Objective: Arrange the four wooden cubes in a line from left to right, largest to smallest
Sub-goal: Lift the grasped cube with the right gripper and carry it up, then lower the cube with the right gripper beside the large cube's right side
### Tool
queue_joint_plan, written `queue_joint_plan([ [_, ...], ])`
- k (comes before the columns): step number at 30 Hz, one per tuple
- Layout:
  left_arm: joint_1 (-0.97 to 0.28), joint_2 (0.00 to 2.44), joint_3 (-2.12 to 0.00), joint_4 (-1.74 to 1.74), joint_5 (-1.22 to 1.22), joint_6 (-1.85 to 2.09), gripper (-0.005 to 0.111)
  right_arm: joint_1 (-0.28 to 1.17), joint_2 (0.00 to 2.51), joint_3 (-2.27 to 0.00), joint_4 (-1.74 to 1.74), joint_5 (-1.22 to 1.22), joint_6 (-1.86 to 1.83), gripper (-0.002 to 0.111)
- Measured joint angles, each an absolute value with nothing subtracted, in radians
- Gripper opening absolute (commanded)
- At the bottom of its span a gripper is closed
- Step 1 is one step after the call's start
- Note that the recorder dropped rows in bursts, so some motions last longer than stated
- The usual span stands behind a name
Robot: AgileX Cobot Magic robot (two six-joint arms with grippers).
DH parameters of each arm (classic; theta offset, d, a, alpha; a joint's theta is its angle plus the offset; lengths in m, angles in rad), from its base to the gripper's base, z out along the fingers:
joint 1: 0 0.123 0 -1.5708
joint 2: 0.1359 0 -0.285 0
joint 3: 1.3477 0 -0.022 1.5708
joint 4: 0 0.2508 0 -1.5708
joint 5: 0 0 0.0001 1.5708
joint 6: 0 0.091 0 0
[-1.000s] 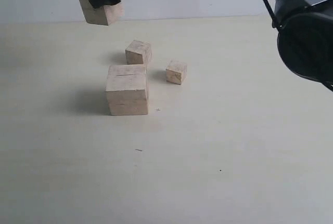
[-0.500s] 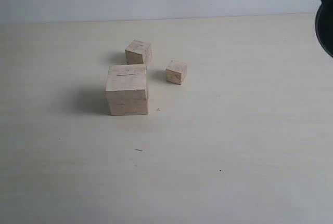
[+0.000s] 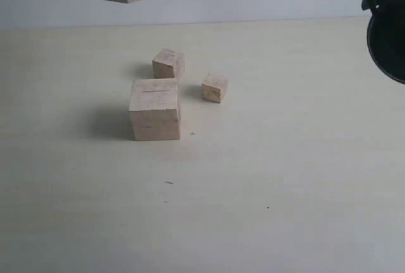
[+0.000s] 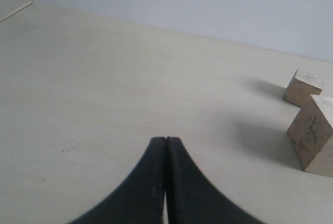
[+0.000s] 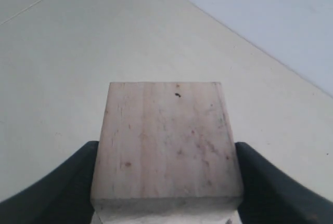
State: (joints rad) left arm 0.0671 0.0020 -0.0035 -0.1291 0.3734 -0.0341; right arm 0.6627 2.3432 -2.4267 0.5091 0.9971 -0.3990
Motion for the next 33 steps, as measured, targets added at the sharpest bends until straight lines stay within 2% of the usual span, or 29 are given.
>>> queue_joint_plan([
  [3, 0.067, 0.002, -0.004, -0.129, 0.373, -0.034, 0.000, 0.663, 2.317, -2.324, 0.509, 0.965, -0.407, 0.000],
  [10, 0.067, 0.002, -0.004, -0.129, 0.373, -0.034, 0.000, 0.663, 2.092, -1.908, 0.569, 0.754, -0.549, 0.000],
  [18, 0.067, 0.002, -0.004, -0.129, 0.373, -0.034, 0.000, 0.663, 1.853, -1.568, 0.580, 0.708, -0.853, 0.000],
  [23, 0.067, 0.002, -0.004, -0.129, 0.373, -0.034, 0.000, 0.651, 1.755, -1.435, 0.580, 0.704, -1.097, 0.000],
  [33, 0.067, 0.002, -0.004, -0.129, 0.373, -0.034, 0.000, 0.529, 1.736, -1.236, 0.630, 0.696, -1.242, 0.000],
])
